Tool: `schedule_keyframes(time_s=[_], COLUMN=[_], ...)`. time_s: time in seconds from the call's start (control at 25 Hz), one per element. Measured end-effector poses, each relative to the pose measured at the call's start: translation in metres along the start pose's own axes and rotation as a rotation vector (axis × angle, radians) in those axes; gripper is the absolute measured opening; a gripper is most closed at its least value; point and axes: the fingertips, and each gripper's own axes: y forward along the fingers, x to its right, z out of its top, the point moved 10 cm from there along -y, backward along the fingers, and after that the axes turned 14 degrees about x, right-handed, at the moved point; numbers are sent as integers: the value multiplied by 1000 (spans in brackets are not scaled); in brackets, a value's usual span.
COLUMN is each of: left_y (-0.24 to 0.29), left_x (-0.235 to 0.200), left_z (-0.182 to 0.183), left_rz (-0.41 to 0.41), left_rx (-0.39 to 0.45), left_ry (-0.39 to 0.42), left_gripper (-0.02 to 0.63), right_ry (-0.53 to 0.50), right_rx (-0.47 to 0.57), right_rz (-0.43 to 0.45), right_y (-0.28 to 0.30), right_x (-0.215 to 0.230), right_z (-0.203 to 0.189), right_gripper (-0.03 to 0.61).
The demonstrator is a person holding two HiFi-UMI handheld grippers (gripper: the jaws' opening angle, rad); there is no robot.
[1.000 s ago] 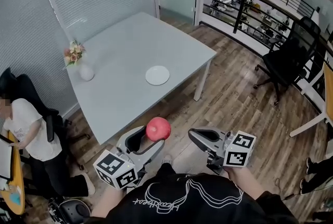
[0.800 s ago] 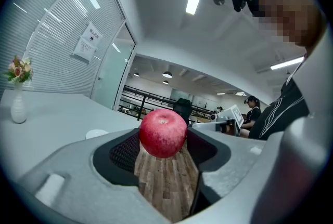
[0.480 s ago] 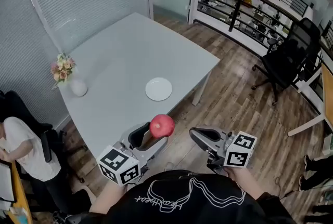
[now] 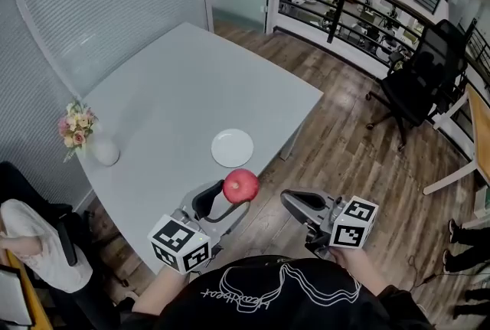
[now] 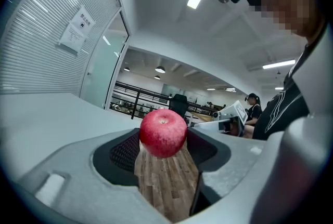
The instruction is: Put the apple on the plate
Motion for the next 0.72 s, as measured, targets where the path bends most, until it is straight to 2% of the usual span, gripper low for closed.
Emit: schedule_keyframes(time_s=[0.4, 0.72], left_y=[33, 51], left_x=[-52, -78], left_z=[-24, -27], left_rz=[34, 59], left_rx=[-73, -74], left_ry=[56, 95], left_gripper=[290, 290], right_ry=[49, 32], right_rx=[-29, -47], right_rz=[-61, -76], right_y=[26, 35], right_x=[37, 47], right_z=[-15, -11], right_gripper=[9, 9])
